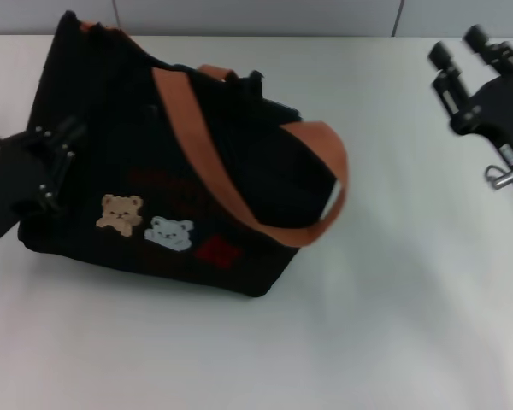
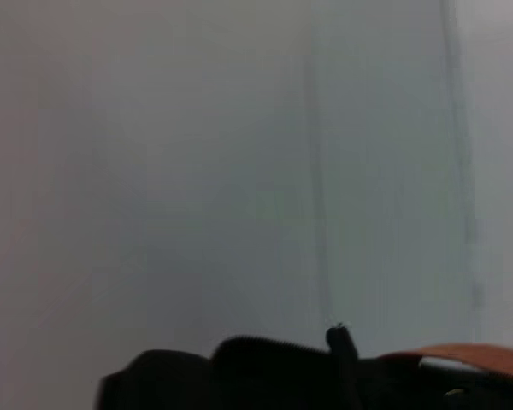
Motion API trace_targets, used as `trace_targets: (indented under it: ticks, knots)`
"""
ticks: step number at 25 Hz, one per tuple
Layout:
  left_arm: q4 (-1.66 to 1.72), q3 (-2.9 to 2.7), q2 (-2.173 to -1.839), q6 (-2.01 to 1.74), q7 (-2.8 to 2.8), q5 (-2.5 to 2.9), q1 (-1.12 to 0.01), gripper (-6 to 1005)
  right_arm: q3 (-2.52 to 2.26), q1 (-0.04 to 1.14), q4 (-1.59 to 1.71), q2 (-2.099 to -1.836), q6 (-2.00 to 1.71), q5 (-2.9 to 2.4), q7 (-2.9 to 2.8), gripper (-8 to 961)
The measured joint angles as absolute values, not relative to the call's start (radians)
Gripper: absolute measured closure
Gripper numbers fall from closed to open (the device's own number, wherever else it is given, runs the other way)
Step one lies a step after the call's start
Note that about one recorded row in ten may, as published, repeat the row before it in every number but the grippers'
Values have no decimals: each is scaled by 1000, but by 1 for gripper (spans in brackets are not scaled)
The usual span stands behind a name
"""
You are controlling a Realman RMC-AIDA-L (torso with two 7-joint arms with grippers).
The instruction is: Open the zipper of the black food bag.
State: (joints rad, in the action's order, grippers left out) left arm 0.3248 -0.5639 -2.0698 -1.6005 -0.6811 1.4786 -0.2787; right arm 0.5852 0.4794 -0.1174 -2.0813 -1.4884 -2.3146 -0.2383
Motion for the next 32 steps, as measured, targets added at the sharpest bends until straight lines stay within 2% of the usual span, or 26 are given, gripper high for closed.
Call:
trace_targets:
  ticks: [5, 14, 18, 20, 23, 24, 25, 26, 29, 32]
  knots:
    - [146, -459, -2073, -1527, -539, 1478, -327, 870, 662, 466, -112, -2081, -1513, -2314, -332, 389]
    - [-106, -402, -2080, -1421, -374, 1479, -510, 864, 683, 446, -49, -2080, -1554, -2315, -470, 309]
    - [-149, -332, -2080, -1433, -335, 1481, -514, 861, 679, 441, 1, -2079, -1595, -2317, -544, 275]
    - [-135, -295, -2076, -1474, -367, 1486, -478, 644, 667, 441, 37, -2074, -1630, -2325, -592, 259]
    - [-18, -326, -2066, -1562, -506, 1514, -413, 556, 618, 443, 94, -2063, -1695, -2343, -677, 249]
    - [-18, -326, -2066, -1562, -506, 1514, -413, 527, 498, 444, 165, -2042, -1810, -2355, -765, 248]
    - [-18, -326, -2066, -1562, -506, 1514, -413, 498, 470, 443, 178, -2037, -1835, -2355, -775, 243]
    - [238, -441, -2056, -1651, -774, 1586, -340, 469, 416, 443, 199, -2029, -1883, -2356, -788, 238]
    - [355, -522, -2042, -1714, -892, 1637, -311, 365, 189, 450, 269, -2005, -2018, -2356, -810, 223]
    - [453, -621, -2010, -1867, -959, 1708, -284, 260, 6, 476, 302, -1999, -2079, -2353, -845, 208]
